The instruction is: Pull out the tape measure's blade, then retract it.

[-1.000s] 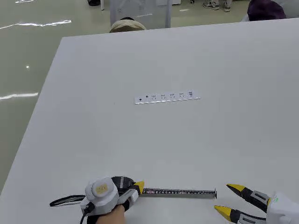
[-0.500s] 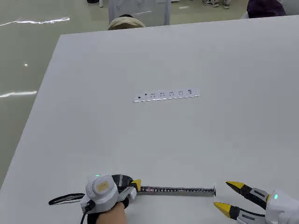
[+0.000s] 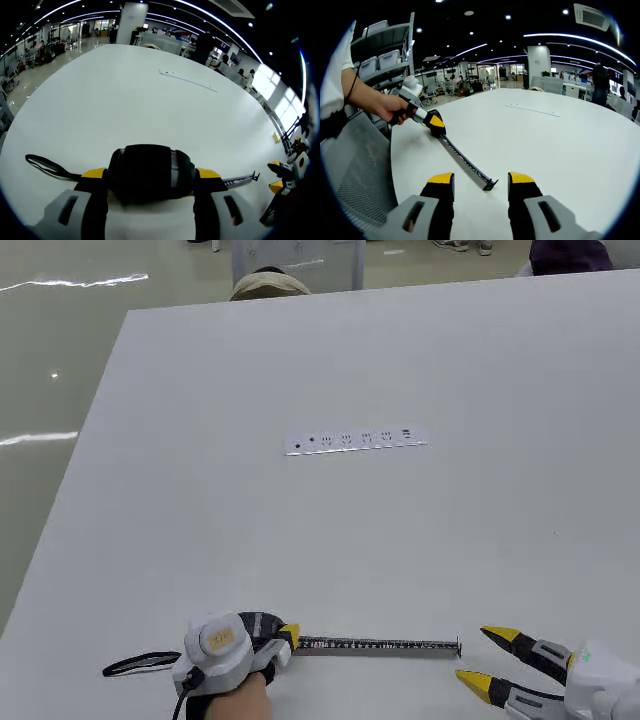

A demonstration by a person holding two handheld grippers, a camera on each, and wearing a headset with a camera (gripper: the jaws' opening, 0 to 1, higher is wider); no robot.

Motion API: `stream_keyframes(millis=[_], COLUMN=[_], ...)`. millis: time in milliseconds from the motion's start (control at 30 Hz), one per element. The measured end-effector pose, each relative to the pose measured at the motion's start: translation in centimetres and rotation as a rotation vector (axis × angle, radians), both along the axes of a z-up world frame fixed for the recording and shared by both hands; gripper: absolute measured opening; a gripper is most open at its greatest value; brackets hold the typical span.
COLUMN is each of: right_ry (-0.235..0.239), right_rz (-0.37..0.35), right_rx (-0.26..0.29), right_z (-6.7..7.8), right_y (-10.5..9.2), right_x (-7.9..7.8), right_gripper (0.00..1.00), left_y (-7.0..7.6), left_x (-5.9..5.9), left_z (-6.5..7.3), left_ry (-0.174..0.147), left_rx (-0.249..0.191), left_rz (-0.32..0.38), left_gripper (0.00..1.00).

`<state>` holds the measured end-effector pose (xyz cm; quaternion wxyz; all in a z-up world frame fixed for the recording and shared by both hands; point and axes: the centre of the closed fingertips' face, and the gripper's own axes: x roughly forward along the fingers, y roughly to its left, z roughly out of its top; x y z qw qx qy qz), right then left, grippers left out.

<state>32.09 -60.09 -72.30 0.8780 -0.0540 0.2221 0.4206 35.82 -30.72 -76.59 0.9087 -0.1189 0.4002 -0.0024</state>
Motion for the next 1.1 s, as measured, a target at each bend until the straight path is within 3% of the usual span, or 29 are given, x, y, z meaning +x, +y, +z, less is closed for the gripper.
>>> stream_keyframes(millis=[400, 1100], right_ry=[0.043, 0.137], right_rz=[0.032, 0.098], right_rx=[0.028, 0.049], right_z=[-0.5, -3.1], right_y=[0.4, 0.7], right_x=[0.1, 0.6], right_gripper=[0.41, 0.4], left_y=[0.0, -0.1], left_x=[0.0, -0.1], left_z=[-0.1, -0.3], left_ry=[-0.001, 0.003], left_rx=[-0.003, 0.001], left_rz=[0.0, -0.008], left_gripper=[0.67, 0.68])
